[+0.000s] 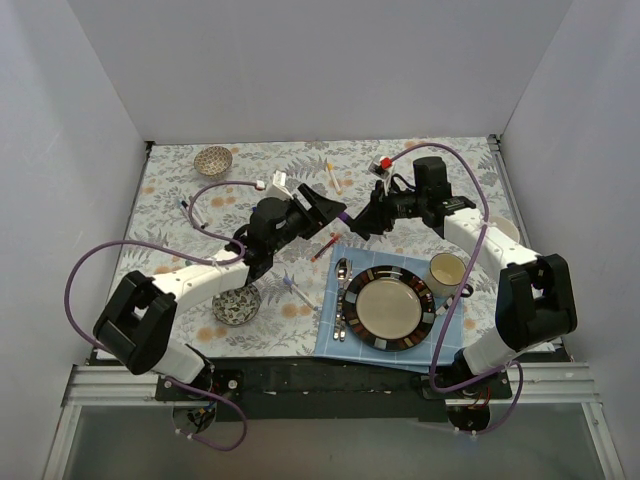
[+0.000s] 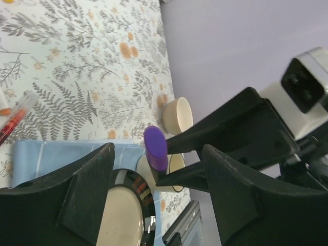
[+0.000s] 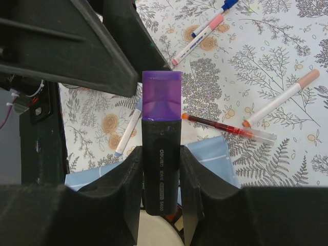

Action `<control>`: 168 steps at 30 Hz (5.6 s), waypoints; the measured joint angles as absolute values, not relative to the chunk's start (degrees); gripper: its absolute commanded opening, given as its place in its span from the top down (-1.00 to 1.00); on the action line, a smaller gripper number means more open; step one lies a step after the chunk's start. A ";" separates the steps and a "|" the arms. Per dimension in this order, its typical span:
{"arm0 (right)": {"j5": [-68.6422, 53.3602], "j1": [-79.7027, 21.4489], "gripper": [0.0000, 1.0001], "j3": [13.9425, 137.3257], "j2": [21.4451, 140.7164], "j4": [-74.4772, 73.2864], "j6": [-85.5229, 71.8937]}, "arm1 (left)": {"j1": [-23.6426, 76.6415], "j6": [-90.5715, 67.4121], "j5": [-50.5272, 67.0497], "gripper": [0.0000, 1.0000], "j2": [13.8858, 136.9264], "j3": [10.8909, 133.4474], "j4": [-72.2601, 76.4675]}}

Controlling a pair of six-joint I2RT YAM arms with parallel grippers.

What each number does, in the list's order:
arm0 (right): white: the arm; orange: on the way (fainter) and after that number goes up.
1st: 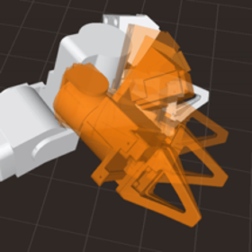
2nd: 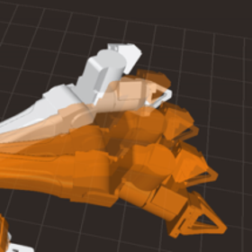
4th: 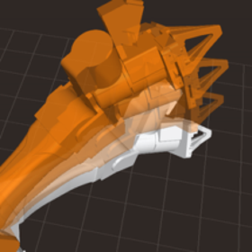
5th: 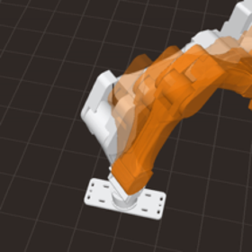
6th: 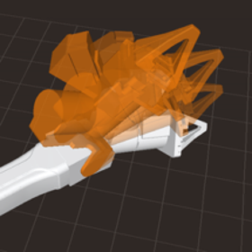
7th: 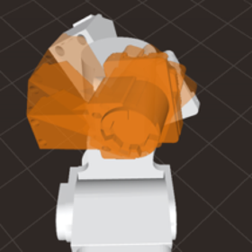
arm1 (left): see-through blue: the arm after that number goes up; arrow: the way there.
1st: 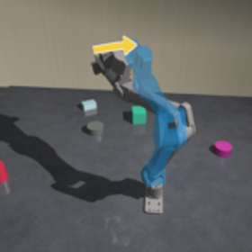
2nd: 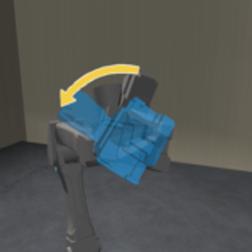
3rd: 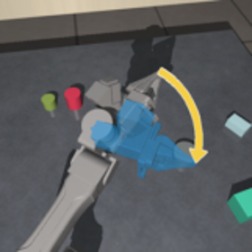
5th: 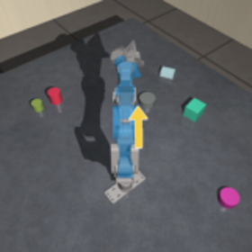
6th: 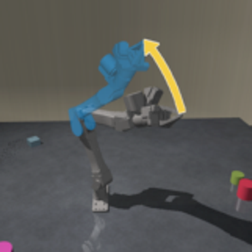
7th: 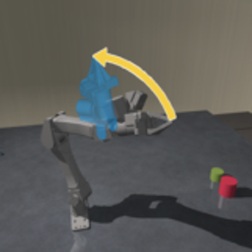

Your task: Open the pen caps

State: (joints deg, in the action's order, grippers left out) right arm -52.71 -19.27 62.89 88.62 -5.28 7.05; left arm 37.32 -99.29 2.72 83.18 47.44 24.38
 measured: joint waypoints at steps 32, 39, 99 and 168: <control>-51.35 -20.64 0.01 62.85 91.31 -4.10 6.55 | 40.73 -94.24 -5.15 1.00 88.16 52.99 17.87; -57.71 -20.67 -0.47 61.98 91.53 -2.26 5.43 | 39.77 -84.71 1.04 1.00 83.85 49.69 24.14; -37.58 -23.59 0.97 64.42 92.29 -7.81 11.62 | 7.55 -78.39 16.12 1.00 109.14 84.93 2.98; -4.82 -1.21 0.09 116.27 136.33 -35.16 19.46 | 5.87 -59.99 9.54 -0.96 47.88 38.59 -6.63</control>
